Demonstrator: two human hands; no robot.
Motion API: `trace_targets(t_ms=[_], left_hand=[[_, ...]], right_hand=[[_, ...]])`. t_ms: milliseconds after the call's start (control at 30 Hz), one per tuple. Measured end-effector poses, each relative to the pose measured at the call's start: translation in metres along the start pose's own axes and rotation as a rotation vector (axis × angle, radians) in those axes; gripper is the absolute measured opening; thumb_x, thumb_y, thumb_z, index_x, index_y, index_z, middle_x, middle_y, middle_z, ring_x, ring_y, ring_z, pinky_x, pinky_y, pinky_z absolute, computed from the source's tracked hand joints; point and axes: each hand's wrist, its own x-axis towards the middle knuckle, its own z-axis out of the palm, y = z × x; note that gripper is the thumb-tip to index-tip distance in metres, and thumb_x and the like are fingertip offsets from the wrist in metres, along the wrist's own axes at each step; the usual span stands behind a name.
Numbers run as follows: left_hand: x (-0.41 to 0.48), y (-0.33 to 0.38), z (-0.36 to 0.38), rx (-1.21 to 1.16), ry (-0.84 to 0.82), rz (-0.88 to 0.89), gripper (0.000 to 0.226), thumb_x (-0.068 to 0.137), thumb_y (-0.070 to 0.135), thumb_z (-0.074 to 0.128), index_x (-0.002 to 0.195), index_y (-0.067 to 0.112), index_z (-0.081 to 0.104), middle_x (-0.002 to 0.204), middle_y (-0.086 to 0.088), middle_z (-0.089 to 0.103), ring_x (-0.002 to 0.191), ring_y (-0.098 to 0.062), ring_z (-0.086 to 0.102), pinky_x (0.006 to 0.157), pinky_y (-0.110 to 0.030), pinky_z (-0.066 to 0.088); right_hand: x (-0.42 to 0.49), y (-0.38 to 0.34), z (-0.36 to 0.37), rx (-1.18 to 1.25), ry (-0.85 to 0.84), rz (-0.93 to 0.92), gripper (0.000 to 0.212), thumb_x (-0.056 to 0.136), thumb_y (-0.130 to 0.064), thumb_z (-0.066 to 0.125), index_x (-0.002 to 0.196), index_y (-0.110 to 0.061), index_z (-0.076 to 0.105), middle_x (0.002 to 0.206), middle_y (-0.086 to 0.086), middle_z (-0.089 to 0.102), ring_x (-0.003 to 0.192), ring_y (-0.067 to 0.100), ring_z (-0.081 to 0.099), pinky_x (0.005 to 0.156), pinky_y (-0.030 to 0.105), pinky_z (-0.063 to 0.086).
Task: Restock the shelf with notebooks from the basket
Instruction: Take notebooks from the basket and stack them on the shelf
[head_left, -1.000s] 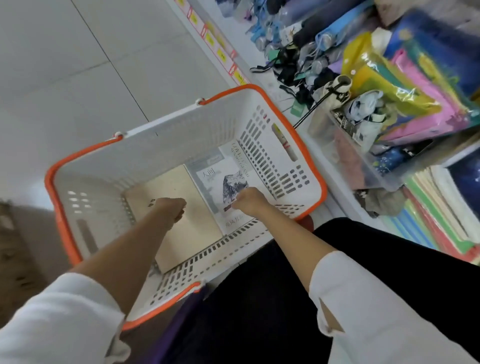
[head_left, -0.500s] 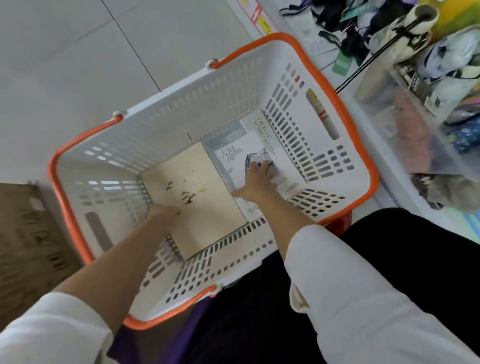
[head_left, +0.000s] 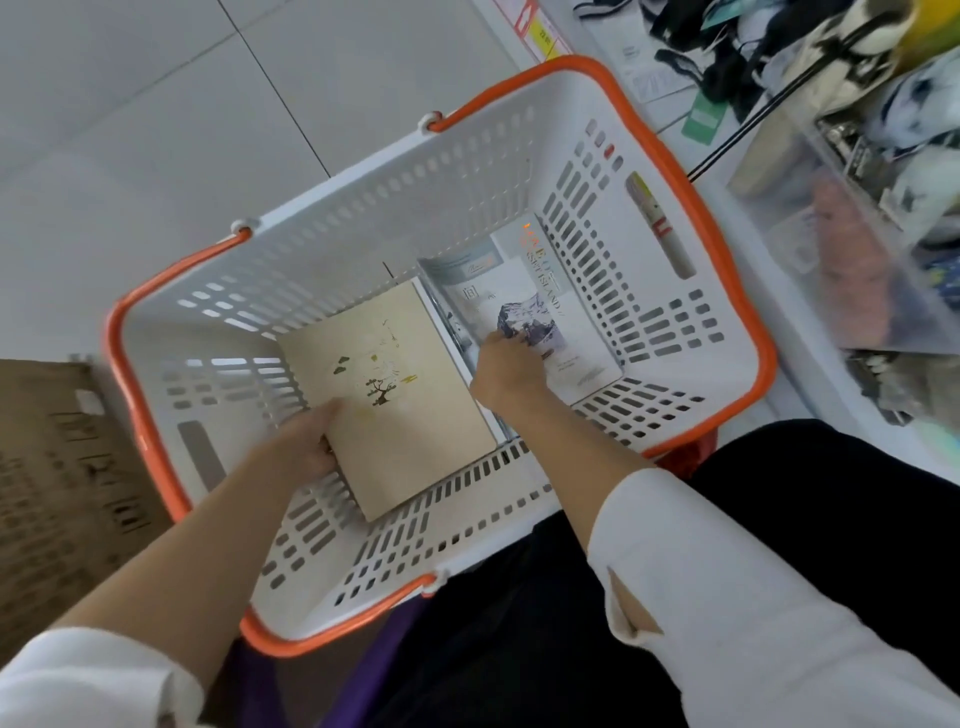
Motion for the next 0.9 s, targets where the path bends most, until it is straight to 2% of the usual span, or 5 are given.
trace_targets(t_ms=[67, 167, 367, 500, 900], left_hand=[[-0.002, 0.001, -0.001, -0.122, -0.06, 0.009, 0.039, 0.099, 0.045, 0.045, 0.107, 0.009, 0.059, 0.101, -0.007, 0.067, 0.086, -0.02, 0.064, 0.064, -0.035, 0.05], [-0.008, 0.003, 0.002, -0.175, -0.163, 0.02, 0.06, 0.094, 0.066, 0.032, 0.105, 0.015, 0.062, 0.109, -0.008, 0.067, 0.097, -0.022, 0.063, 0.08, -0.04, 0.049], [-0.041, 0.01, 0.02, 0.082, -0.383, 0.104, 0.089, 0.078, 0.08, 0.032, 0.129, 0.011, 0.054, 0.126, -0.011, 0.062, 0.117, -0.027, 0.059, 0.104, -0.046, 0.044], [-0.046, 0.01, 0.025, 0.192, -0.086, 0.184, 0.05, 0.076, 0.03, 0.079, 0.113, 0.001, 0.06, 0.106, -0.018, 0.07, 0.094, -0.032, 0.069, 0.087, -0.048, 0.056], [-0.101, 0.033, 0.013, 0.043, -0.616, 0.292, 0.044, 0.073, 0.015, 0.075, 0.115, 0.009, 0.066, 0.105, -0.01, 0.073, 0.089, -0.025, 0.072, 0.072, -0.039, 0.059]], right_hand=[[-0.007, -0.005, -0.014, 0.032, 0.004, -0.108, 0.012, 0.089, -0.012, 0.051, 0.096, -0.004, 0.057, 0.106, 0.012, 0.065, 0.1, 0.03, 0.062, 0.071, 0.032, 0.049], [-0.026, -0.025, -0.023, 0.13, -0.098, -0.222, 0.015, 0.09, -0.014, 0.049, 0.078, -0.005, 0.051, 0.081, 0.006, 0.057, 0.083, 0.029, 0.059, 0.065, 0.03, 0.044], [-0.05, -0.077, 0.006, 0.316, -0.383, -0.408, 0.043, 0.098, -0.018, 0.042, 0.137, -0.001, 0.042, 0.131, 0.019, 0.051, 0.104, 0.031, 0.058, 0.078, 0.034, 0.045], [-0.052, -0.058, 0.003, 0.483, -0.554, -0.337, 0.054, 0.101, -0.025, 0.043, 0.152, -0.016, 0.026, 0.152, 0.008, 0.037, 0.132, 0.026, 0.043, 0.105, 0.039, 0.04], [-0.093, 0.025, -0.066, 0.867, 0.063, -0.045, 0.071, 0.089, -0.038, 0.061, 0.149, -0.017, 0.03, 0.154, 0.003, 0.033, 0.13, 0.019, 0.042, 0.095, 0.025, 0.038]])
